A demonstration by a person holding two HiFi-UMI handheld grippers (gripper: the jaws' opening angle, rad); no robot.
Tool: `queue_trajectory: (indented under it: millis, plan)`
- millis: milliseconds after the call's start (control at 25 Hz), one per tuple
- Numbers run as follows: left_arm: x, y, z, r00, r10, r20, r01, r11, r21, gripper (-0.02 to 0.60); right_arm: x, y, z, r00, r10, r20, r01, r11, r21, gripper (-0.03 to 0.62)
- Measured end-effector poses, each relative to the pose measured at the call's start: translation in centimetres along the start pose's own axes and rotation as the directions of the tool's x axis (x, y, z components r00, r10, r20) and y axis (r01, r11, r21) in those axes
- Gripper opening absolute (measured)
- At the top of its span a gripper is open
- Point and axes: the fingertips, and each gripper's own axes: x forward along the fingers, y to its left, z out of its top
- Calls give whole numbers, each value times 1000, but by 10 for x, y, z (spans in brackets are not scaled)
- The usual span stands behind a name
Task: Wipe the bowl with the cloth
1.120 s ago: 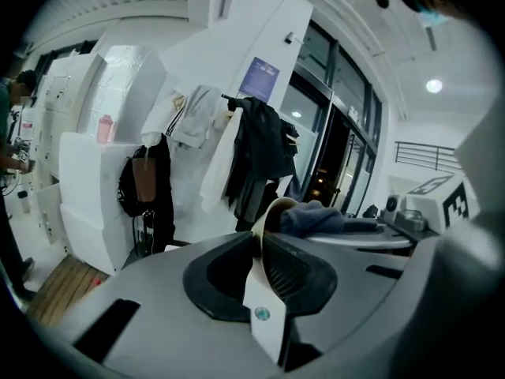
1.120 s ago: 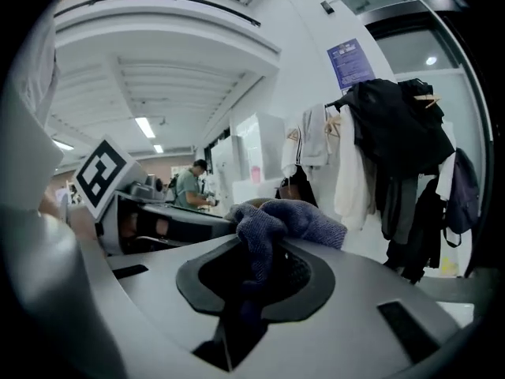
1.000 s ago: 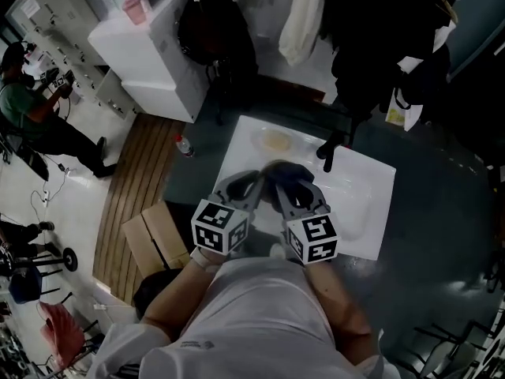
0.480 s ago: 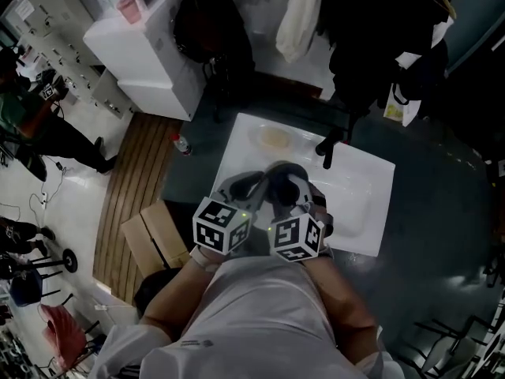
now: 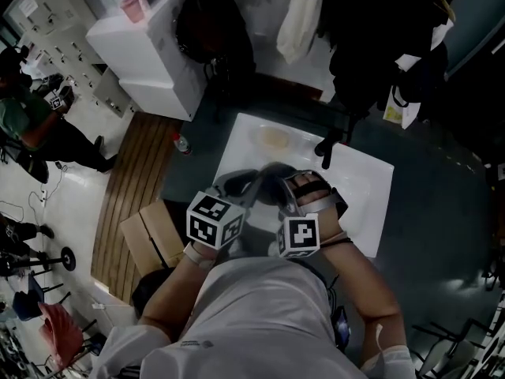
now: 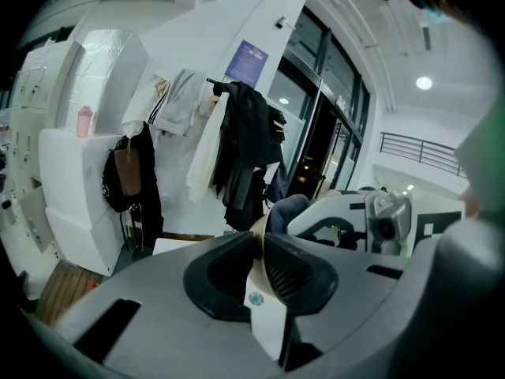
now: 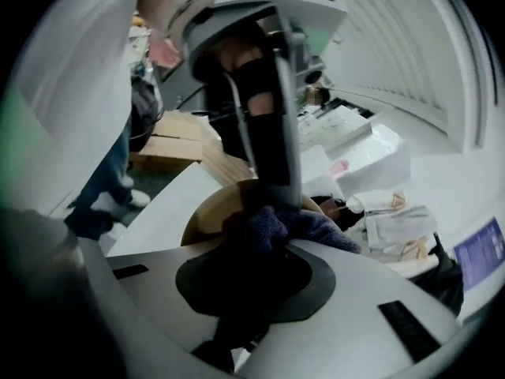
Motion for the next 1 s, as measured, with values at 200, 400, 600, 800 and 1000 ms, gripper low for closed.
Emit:
queue_trajectory:
  millis: [200,400,600,800,1000]
  plan:
    - [3,-6,2,999,25,-30,-21,994,105,44,-1,28,13,995,98,33,-83,947,-310,69]
    - [4,-13,-2,999,12,-52,-6,994,111,44,-6,41,-3,987,153,-49,-150,765,-626,69]
    - [4,-15,-3,999,23,-44,-18,994,109,44,-4,42,-19,980,161,-114,-197,761,-618,69]
    - [2,-15,2,999,27,-23,-25,995,102,44,5,23,-8,994,88,-70,-103,962,-254,69]
    - [-1,-14,4,1000,31,1,-31,996,78,46,5,3,-16,996,-18,-89,21,999,34,69]
